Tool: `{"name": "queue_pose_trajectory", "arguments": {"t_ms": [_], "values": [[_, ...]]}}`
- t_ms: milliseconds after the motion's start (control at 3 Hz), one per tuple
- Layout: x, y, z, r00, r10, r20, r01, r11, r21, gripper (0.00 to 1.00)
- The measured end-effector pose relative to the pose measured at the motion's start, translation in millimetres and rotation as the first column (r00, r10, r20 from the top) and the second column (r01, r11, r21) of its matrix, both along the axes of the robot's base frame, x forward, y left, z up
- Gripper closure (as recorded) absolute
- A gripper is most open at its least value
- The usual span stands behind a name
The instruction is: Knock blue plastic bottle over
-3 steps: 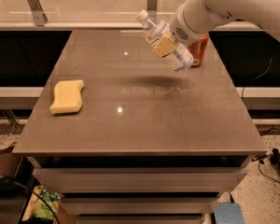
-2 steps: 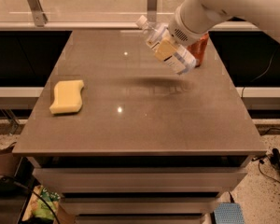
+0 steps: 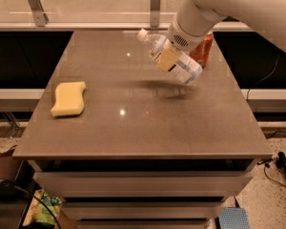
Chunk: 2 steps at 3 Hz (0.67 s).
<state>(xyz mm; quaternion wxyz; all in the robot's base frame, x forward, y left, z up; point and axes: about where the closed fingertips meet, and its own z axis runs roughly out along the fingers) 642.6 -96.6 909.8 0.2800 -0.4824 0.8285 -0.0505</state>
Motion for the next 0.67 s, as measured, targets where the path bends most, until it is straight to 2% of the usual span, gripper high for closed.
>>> {"name": "queue_pose_trajectory", "arguments": {"t_ms": [333, 667], "values": [[-5, 7, -17, 0.9973, 0.026, -0.068, -0.029, 0.998, -0.048, 1.0], [-9, 20, -35, 0.9904, 0.064, -0.123, -0.079, 0.99, -0.121, 1.0]]}}
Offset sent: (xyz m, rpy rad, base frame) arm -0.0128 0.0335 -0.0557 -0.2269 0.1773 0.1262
